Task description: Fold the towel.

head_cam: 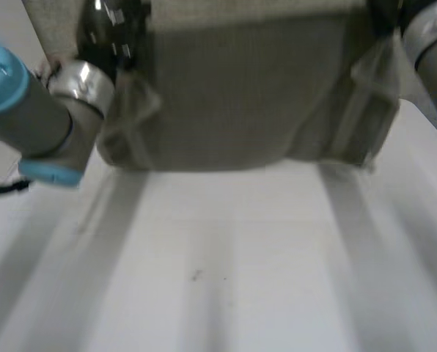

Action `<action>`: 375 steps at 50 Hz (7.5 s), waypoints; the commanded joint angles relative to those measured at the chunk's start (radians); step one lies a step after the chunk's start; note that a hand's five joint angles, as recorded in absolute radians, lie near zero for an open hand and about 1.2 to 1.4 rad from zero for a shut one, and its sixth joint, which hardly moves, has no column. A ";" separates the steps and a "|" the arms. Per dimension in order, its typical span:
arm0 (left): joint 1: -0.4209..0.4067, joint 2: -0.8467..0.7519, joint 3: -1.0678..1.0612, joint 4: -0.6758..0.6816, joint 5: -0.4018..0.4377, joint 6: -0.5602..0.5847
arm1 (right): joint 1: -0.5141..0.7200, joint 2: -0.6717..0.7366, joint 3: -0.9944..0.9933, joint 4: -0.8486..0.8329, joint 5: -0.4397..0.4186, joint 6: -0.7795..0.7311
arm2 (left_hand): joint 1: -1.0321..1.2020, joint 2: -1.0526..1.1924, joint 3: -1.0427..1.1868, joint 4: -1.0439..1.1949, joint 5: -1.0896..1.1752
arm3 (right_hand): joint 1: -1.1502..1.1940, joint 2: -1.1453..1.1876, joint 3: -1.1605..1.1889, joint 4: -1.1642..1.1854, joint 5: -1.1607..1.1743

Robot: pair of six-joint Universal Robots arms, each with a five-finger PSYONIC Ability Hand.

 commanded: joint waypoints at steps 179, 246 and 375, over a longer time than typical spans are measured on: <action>0.105 -0.130 0.134 -0.572 -0.018 0.172 | -0.114 0.042 0.058 0.429 -0.118 -0.042 | 0.199 0.178 0.179 0.177 0.186 | 0.055 0.053 0.057 0.052 0.048; 0.177 0.399 -0.678 -0.649 0.083 0.210 | -0.193 -0.387 0.878 0.656 -0.147 -0.494 | 0.199 0.178 0.179 0.177 0.186 | 0.055 0.053 0.057 0.052 0.048; 0.080 0.042 -0.369 -0.267 -0.076 -0.201 | 0.233 -0.022 0.590 -0.289 0.020 -0.035 | -1.001 -1.022 -1.021 -1.024 -1.014 | 0.055 0.053 0.057 0.052 0.048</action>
